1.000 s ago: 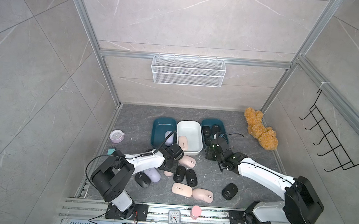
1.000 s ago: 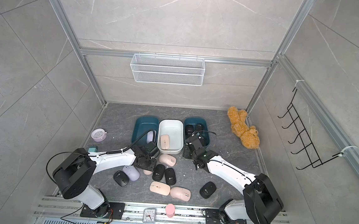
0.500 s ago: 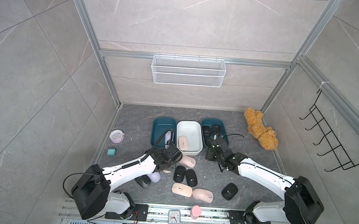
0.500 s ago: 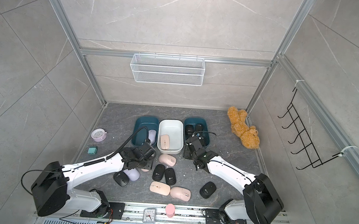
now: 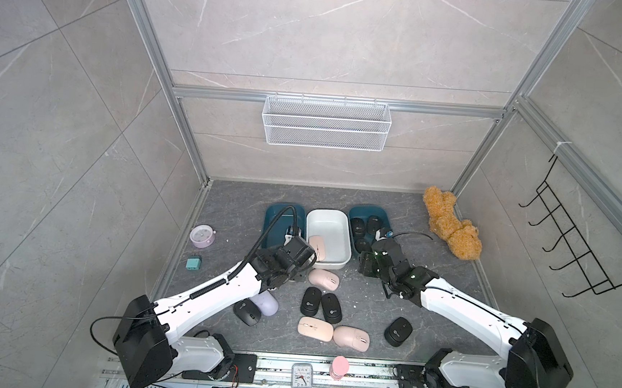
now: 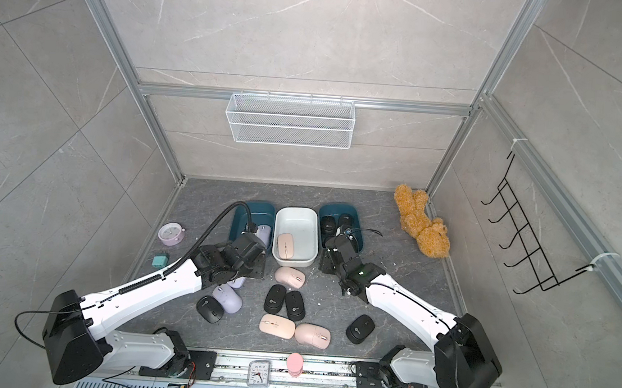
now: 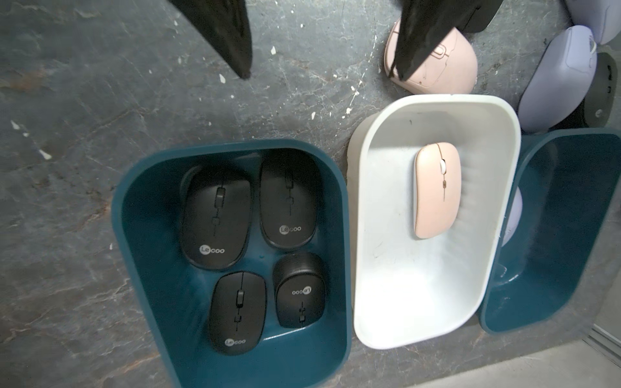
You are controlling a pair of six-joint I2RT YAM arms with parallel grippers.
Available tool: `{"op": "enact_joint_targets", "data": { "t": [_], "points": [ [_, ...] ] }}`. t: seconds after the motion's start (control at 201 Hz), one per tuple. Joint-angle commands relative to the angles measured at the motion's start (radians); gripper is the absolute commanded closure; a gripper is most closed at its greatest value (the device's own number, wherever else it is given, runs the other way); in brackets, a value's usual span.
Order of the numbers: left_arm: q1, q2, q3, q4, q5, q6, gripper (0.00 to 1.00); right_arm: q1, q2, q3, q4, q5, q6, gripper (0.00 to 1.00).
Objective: Place the mice by color into the storage box
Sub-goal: Pick up the mouse from the center of the board, then place the mouse in the storage box.
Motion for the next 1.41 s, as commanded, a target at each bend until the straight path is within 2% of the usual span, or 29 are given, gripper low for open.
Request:
{"op": "enact_joint_targets", "data": {
  "t": [0.0, 0.384, 0.817, 1.026, 1.41],
  "points": [
    [0.002, 0.066, 0.101, 0.071, -0.031, 0.082, 0.56, 0.006, -0.039, 0.019, -0.033, 0.028, -0.017, 0.31],
    [0.022, 0.333, 0.41, 0.15, 0.038, 0.223, 0.56, 0.004, -0.093, 0.012, -0.071, 0.058, -0.049, 0.3],
    [0.105, 0.564, 0.639, 0.191, 0.192, 0.217, 0.56, -0.007, -0.127, -0.012, -0.078, 0.075, -0.083, 0.29],
    [0.134, 0.673, 0.714, 0.174, 0.233, 0.199, 0.56, -0.017, -0.122, -0.033, -0.065, 0.074, -0.083, 0.29],
    [0.143, 0.781, 0.731, 0.164, 0.273, 0.15, 0.56, -0.043, -0.112, -0.049, -0.053, 0.054, -0.085, 0.28]
  ]
}}
